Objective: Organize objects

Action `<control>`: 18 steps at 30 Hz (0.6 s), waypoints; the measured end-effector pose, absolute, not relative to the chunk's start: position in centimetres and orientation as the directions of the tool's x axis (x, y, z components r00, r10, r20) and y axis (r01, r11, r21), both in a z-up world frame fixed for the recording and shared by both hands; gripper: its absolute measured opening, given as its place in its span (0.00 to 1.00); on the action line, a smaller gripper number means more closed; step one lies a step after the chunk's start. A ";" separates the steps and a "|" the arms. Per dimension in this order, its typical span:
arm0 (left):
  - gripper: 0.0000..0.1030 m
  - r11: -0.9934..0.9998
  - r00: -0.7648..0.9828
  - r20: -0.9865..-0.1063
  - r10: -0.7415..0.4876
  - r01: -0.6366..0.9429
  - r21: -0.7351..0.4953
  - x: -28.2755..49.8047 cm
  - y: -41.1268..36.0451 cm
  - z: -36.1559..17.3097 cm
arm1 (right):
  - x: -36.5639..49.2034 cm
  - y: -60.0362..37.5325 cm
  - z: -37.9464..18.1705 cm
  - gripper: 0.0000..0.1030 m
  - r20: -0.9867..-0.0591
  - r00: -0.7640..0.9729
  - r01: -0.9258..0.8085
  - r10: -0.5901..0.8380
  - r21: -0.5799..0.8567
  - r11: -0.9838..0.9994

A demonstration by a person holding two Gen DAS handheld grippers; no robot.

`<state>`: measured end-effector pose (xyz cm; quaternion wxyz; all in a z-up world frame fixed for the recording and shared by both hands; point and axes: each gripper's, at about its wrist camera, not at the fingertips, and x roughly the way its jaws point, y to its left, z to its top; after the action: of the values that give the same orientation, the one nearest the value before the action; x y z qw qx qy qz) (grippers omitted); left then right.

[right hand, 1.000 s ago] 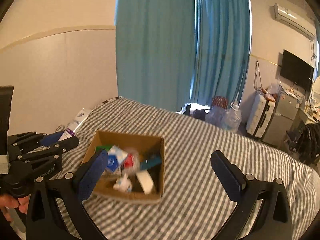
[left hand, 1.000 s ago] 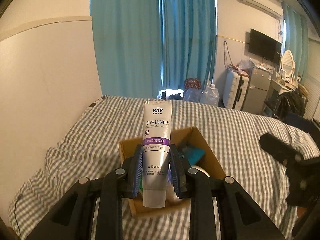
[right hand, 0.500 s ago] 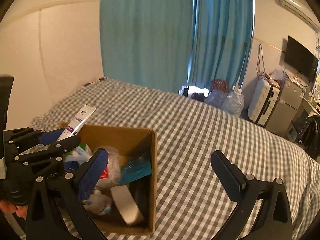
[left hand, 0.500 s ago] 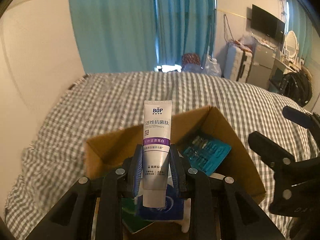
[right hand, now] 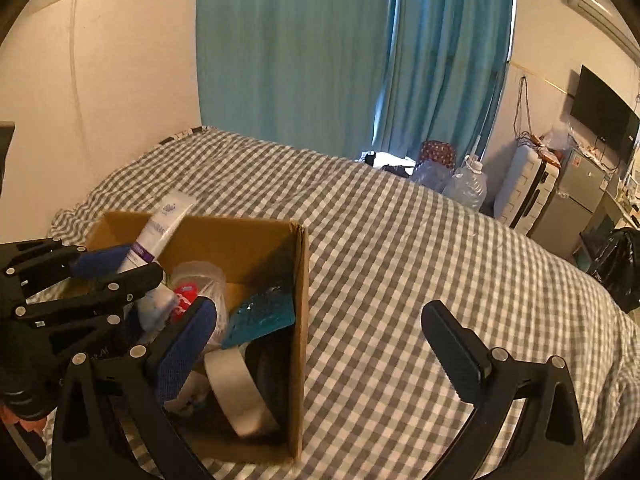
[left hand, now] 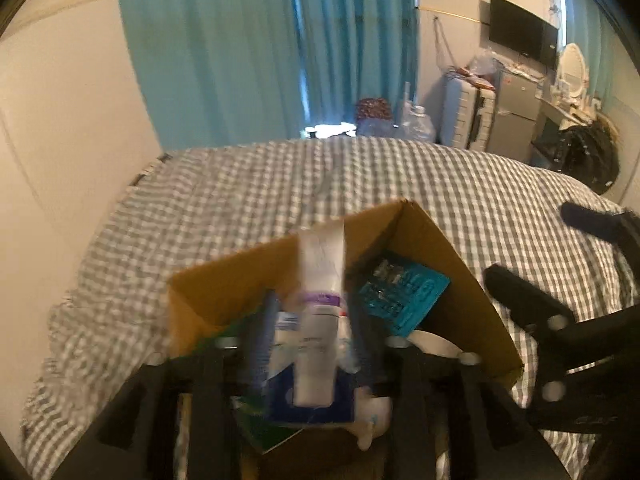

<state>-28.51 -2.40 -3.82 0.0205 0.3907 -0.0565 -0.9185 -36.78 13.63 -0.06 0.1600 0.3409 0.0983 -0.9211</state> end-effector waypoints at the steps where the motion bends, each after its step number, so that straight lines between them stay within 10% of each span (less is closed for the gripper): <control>1: 0.60 -0.990 -0.701 -0.704 -0.110 0.013 0.141 -28.0 -2.4 -3.1 | -36.2 13.8 1.0 1.00 -0.650 -0.726 0.359 -0.226 -0.077 -0.930; 18: 0.93 -0.983 -0.873 -0.452 -0.182 0.144 0.118 -13.4 -1.8 13.9 | -23.2 17.6 17.2 1.00 -0.449 -0.860 0.341 -0.242 -0.155 -0.927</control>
<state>-13.42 -1.75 13.85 0.0843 0.2375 -0.0402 -0.9669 -23.18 17.63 17.22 0.1522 0.2160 0.1151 -0.9576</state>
